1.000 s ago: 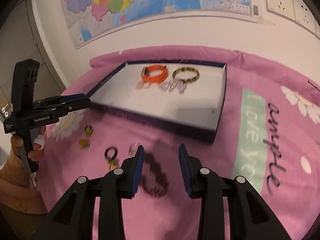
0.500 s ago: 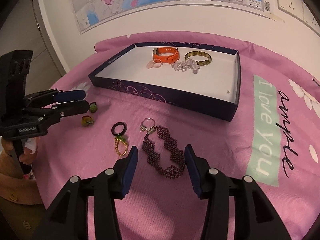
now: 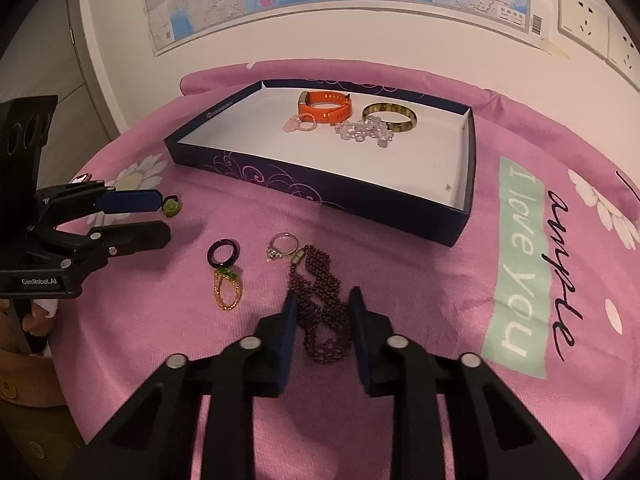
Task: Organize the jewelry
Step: 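Grasp the dark red beaded bracelet with the right gripper and lift it, then grasp the black ring with the left gripper while the right gripper holds the beaded bracelet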
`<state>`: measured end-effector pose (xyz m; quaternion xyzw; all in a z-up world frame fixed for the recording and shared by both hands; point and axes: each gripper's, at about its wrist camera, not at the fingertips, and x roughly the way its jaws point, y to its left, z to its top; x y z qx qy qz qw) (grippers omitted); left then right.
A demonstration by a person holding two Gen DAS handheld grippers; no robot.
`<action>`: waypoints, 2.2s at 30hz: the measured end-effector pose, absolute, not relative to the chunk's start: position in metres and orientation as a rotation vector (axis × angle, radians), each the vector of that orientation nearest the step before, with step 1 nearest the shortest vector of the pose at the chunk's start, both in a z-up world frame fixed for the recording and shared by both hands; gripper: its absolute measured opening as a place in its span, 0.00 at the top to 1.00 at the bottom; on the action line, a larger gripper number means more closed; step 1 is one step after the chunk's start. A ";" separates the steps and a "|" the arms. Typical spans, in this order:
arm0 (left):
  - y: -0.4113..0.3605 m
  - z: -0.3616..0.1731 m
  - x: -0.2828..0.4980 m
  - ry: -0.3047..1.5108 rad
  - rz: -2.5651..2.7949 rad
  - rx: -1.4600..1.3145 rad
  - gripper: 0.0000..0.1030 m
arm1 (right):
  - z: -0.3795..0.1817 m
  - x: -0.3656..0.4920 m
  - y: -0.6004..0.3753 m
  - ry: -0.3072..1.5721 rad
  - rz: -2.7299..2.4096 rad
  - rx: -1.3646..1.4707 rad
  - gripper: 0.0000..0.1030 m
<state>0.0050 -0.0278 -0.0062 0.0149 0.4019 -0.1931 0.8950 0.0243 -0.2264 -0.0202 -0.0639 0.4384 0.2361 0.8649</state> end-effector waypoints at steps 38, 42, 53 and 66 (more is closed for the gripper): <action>-0.063 -0.014 0.013 0.866 -0.481 0.142 0.54 | -0.014 0.022 -0.235 0.905 0.535 -0.025 0.96; -0.073 -0.018 0.017 0.875 -0.490 0.181 0.56 | -0.015 0.022 -0.237 0.908 0.538 -0.016 0.96; -0.079 -0.019 0.024 0.878 -0.514 0.182 0.78 | -0.015 0.025 -0.238 0.901 0.547 -0.002 0.96; -0.060 0.005 0.026 0.821 -0.491 0.103 0.78 | 0.008 0.033 -0.238 0.837 0.567 -0.002 0.96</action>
